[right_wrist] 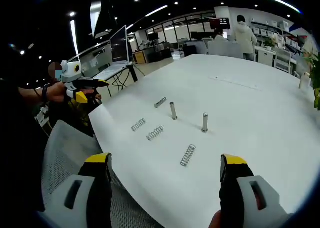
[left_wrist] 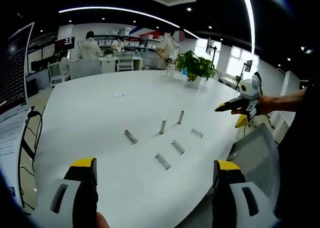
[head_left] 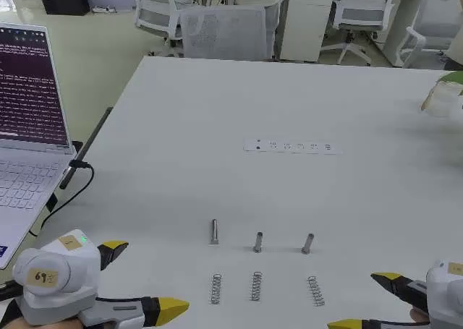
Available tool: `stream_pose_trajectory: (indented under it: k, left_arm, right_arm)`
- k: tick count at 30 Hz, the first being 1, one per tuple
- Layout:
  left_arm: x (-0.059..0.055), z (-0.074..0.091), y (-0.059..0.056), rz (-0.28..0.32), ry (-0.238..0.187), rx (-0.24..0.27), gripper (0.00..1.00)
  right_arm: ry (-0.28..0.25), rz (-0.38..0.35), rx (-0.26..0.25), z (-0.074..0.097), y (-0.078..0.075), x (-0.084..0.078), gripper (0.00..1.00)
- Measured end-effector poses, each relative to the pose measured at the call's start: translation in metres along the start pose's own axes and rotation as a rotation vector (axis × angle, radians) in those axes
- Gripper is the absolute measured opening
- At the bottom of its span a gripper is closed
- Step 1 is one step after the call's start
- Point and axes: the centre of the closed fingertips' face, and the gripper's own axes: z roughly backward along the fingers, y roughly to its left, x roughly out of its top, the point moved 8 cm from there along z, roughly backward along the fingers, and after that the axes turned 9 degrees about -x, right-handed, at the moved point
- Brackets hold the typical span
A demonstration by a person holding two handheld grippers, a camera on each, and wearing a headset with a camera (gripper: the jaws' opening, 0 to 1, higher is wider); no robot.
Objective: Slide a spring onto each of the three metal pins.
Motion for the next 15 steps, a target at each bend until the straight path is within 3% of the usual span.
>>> stream_pose_trajectory:
  k: [15]
  left_arm:
    - [-0.0009, 0.0006, 0.0046, 0.003, 0.003, 0.003, 0.92]
  right_arm:
    - [-0.002, -0.003, -0.003, -0.0017, -0.0017, 0.0015, 0.89]
